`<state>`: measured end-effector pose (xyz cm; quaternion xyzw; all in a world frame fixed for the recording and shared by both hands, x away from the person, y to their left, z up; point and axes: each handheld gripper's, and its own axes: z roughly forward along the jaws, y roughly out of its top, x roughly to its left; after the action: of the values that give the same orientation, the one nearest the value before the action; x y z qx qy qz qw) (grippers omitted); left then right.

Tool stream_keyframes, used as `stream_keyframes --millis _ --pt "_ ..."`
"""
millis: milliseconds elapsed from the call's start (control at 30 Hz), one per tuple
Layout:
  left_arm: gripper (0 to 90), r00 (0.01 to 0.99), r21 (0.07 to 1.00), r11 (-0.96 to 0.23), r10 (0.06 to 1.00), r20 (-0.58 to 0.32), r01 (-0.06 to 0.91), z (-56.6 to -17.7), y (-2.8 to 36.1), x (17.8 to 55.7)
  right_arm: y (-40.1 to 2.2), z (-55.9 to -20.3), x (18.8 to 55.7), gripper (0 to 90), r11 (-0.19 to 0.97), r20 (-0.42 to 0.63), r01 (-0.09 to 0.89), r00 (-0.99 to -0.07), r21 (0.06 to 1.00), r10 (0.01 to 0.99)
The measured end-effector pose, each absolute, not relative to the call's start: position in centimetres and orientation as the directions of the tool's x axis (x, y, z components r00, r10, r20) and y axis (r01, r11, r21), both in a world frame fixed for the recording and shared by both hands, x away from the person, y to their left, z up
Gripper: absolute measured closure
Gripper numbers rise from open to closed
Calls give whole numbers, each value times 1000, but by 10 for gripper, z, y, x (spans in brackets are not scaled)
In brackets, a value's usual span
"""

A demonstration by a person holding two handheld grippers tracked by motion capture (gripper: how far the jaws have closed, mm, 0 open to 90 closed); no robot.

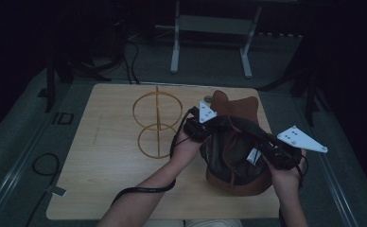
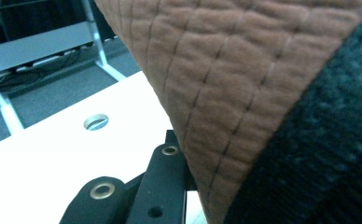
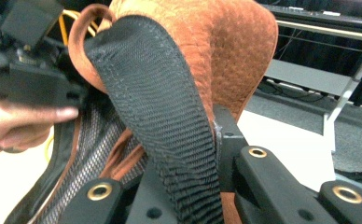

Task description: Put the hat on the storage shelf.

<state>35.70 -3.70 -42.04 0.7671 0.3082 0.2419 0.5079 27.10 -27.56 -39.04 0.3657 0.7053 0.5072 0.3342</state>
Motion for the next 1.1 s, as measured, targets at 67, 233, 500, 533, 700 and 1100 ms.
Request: stream_keyframes --millis 67,233,500,533,700,1100 --pt "873 689 931 -296 721 72 212 -419 -37 355 -277 -393 268 815 218 -100 178 -509 960 855" --pt "874 685 935 -292 724 80 199 -413 -37 355 -282 -396 257 617 231 -110 177 -515 957 850" --pt "874 692 934 -312 713 110 173 -408 -35 352 -299 -394 232 463 249 -108 191 -547 950 830" --pt "874 699 934 -318 705 118 163 -407 -36 351 -300 -394 229 456 259 -105 200 -565 945 819" --pt "874 700 931 -332 701 137 150 -401 -38 347 -303 -396 215 447 283 -102 210 -608 936 787" --pt "873 725 940 -322 673 143 114 -401 -26 342 -351 -396 206 417 244 -35 255 -621 935 783"
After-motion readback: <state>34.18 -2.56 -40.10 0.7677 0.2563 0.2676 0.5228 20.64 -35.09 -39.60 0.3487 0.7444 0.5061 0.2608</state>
